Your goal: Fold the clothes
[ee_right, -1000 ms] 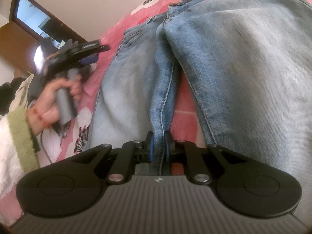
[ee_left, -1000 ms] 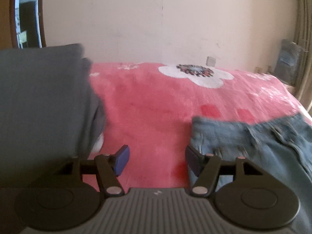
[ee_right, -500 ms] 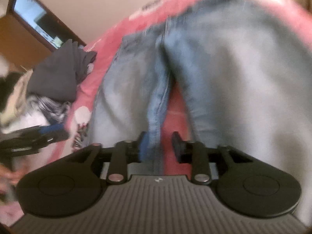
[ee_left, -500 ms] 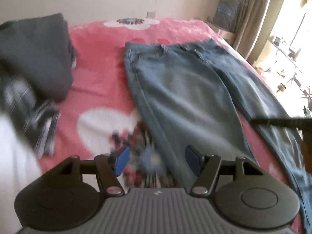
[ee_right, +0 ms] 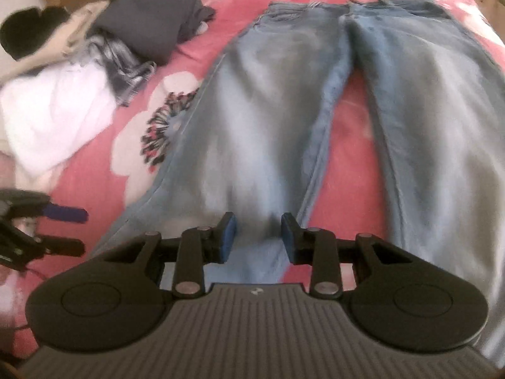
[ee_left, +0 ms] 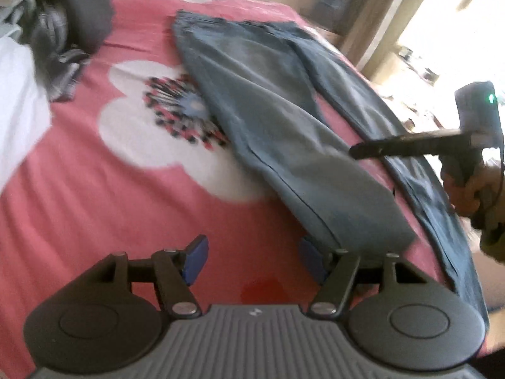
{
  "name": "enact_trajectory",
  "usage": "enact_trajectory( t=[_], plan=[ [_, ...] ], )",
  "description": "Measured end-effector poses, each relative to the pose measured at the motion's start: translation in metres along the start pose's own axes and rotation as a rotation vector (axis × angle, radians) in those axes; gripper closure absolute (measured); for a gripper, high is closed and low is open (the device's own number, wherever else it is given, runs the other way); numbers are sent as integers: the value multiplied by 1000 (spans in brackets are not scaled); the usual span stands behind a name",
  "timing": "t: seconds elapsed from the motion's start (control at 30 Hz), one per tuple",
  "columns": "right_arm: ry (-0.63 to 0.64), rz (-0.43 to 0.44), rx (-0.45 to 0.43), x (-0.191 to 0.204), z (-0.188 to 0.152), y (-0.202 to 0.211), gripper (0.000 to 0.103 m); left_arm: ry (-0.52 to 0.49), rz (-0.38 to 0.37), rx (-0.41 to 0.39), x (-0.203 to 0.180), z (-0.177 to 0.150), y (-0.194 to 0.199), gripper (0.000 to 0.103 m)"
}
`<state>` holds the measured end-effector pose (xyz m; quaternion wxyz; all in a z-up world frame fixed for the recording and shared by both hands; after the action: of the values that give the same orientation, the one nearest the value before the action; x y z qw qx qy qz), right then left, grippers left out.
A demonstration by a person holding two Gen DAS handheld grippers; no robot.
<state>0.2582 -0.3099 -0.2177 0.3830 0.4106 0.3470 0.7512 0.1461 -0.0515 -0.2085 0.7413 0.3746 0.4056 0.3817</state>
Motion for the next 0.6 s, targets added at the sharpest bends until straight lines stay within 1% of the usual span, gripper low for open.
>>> enact_trajectory(
  t=[0.03,0.07,0.1,0.17,0.23,0.27,0.37,0.5,0.6],
  plan=[
    [-23,33,-4,0,-10,11,70,-24,-21,7,-6,-7,-1,34],
    [-53,75,-5,1,-20,22,64,-48,-42,13,-13,-14,-1,34],
    [-83,117,-7,1,-29,32,56,-76,-57,17,-19,-20,-2,34],
    [-140,203,-3,4,-50,48,49,-155,-46,-3,-33,-26,-7,34],
    [-193,293,14,10,-72,53,47,-240,-29,-27,-47,-32,-13,33],
    [-212,320,22,14,-83,51,46,-279,-17,-38,-53,-34,-16,33],
    [-251,329,57,24,-107,33,45,-373,45,-62,-66,-37,-28,33],
    [-275,361,48,32,-121,17,46,-394,85,-146,-70,-35,-33,33],
    [-292,384,30,36,-120,13,46,-380,97,-175,-73,-29,-36,34]
  ],
)
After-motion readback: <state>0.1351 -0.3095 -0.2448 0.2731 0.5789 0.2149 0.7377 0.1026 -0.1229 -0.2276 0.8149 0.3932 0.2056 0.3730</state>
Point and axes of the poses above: each gripper's, at about its wrist camera, not at the fingertips, and y roughly against the way its jaws point, x to its left, z to its top, the point moved 5 cm from there along -y, roughly the way its jaws point, and after that the axes turned 8 degrees about x, right-handed, at the moved point
